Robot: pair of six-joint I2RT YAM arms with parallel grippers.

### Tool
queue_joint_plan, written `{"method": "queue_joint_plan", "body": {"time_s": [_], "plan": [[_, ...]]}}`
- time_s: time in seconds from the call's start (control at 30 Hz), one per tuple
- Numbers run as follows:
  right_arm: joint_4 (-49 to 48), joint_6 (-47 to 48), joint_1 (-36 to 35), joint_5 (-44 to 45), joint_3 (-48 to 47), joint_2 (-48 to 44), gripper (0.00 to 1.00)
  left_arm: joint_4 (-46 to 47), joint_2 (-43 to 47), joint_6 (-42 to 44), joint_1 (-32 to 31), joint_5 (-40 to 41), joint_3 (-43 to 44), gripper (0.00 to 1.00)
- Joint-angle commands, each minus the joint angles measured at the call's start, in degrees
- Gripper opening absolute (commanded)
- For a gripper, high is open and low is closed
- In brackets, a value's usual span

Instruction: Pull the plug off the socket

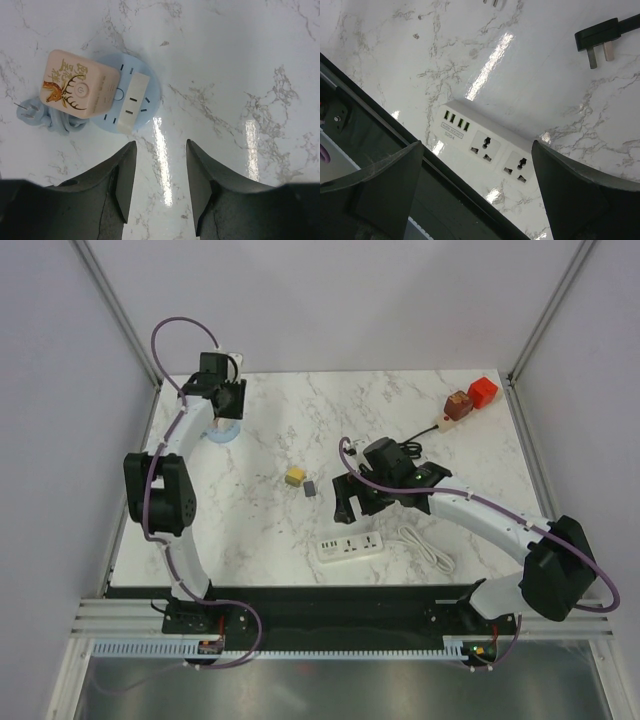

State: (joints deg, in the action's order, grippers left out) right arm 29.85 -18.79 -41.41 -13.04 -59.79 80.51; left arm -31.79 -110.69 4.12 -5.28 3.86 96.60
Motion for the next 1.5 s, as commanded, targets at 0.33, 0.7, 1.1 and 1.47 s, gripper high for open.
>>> {"method": "queue_joint_plan", "body": {"time_s": [0.33,0.7,1.1,1.47], "plan": [[-0.1,1.3,-0.1,-0.7,0.7,-2.5,0.98,3.0,-5.6,12.2,0.3,3.2,6.4,0.58],[0.2,0.2,-0.1,-0.4,1.0,-2.5,0.98,2.5,-9.4,9.4,1.6,1.9,7.7,0.54],[0.2,0.3,0.0,-1.3,0.7,-1.2,0.98,2.2,-12.4,8.1,2.1,3.3,7.3,0.5],[-1.4,0.4,-0.1,-1.6,-0.2,2.3,0.98,1.8,-5.8,-0.2,2.3,0.6,-0.9,0.2]]}}
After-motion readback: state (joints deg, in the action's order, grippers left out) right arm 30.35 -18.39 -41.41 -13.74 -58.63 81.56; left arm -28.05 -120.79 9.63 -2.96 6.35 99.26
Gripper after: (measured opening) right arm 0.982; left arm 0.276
